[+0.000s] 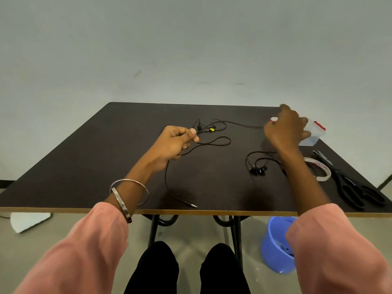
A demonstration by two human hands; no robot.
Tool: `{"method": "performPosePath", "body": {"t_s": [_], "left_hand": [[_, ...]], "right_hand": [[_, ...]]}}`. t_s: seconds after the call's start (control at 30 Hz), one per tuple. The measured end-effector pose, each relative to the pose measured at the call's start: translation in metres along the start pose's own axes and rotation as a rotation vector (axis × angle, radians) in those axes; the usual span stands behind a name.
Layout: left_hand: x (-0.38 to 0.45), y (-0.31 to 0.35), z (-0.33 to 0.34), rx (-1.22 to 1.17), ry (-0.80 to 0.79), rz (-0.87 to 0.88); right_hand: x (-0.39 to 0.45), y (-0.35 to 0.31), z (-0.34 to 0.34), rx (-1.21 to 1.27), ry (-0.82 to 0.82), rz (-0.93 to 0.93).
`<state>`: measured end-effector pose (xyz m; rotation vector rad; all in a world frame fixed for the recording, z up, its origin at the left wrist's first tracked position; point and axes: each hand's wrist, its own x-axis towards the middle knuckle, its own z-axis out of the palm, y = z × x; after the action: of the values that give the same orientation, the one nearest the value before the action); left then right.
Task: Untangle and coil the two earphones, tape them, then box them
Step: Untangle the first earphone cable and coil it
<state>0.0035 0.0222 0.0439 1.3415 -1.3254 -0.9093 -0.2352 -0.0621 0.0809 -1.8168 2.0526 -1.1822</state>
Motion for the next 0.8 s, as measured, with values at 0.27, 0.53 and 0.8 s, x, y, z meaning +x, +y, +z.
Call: {"method": "performPosePath", "body": {"t_s": [0.27, 0.53, 0.8], "left_hand": [[0.014, 0.011, 0.022, -0.033, -0.036, -0.003], [0.022, -0.006, 0.018, -0.105, -0.091, -0.047], [0.042, -0.037, 0.02, -0.285, -0.052, -0.179]], "right_hand": [[-0.038, -0.024, 0.034, 0.194, -0.438, -0.73], [-0.021, -0.013, 0.057, 0.642, -0.335, -0.364], [0.005, -0.004, 0.081, 0.247, -0.042, -0.127]]}}
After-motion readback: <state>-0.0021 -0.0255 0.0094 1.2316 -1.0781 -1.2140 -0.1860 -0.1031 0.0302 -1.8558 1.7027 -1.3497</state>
